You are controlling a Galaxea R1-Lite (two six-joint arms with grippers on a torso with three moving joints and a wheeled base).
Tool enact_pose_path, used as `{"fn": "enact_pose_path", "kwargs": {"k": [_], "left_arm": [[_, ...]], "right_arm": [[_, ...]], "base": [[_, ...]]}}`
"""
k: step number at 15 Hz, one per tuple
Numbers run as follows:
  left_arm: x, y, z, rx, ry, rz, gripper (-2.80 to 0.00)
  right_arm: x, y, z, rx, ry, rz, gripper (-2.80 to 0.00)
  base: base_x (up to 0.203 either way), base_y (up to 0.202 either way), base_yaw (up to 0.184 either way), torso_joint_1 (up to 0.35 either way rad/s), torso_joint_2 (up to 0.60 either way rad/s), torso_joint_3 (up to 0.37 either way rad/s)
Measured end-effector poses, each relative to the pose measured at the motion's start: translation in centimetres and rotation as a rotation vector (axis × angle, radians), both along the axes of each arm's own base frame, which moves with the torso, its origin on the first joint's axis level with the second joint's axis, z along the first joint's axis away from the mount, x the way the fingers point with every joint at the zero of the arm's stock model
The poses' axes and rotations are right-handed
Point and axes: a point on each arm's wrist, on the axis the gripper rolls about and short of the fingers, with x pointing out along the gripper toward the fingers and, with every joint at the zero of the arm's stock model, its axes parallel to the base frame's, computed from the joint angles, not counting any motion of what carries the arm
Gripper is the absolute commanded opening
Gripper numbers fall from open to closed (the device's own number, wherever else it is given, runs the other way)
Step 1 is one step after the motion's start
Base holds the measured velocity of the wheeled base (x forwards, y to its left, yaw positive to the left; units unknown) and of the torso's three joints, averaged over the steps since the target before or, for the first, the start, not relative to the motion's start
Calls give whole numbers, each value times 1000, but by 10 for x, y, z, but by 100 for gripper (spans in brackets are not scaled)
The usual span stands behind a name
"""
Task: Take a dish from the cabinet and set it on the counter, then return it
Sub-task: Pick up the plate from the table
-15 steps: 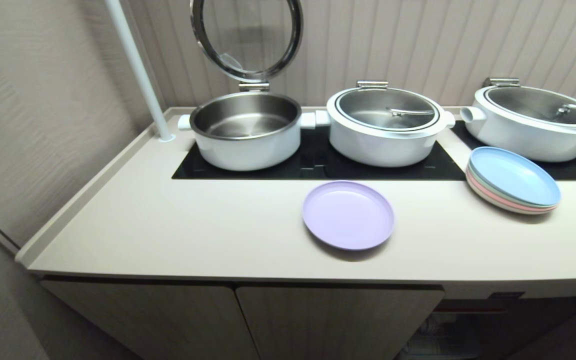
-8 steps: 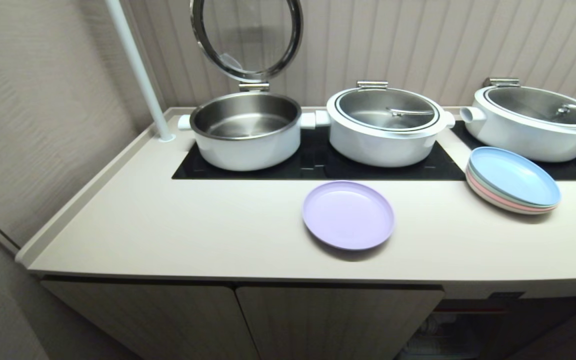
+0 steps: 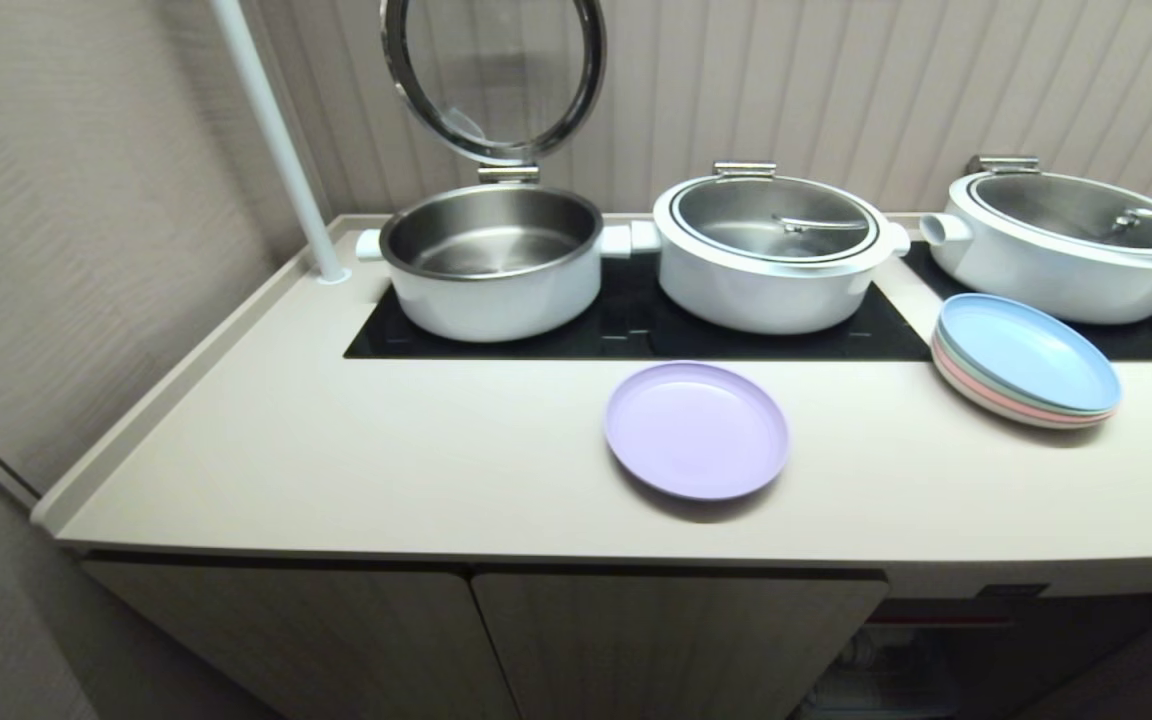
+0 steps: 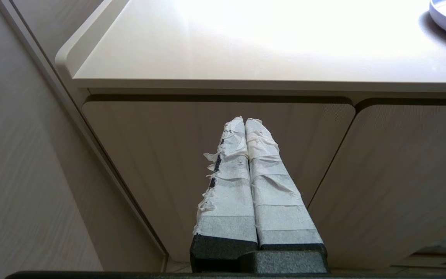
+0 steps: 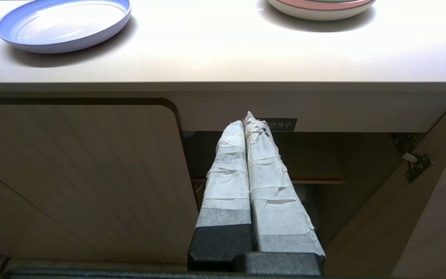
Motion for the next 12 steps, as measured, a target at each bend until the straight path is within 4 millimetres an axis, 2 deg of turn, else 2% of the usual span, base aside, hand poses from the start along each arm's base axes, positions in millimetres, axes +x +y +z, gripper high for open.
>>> {"fn": "enact_pose_path", "kwargs": {"k": [12], "left_arm": [[0,0,0,0,0,0,-280]], "right_arm": [[0,0,0,0,1,0,-280]], "base": [[0,0,0,0,0,0]]}}
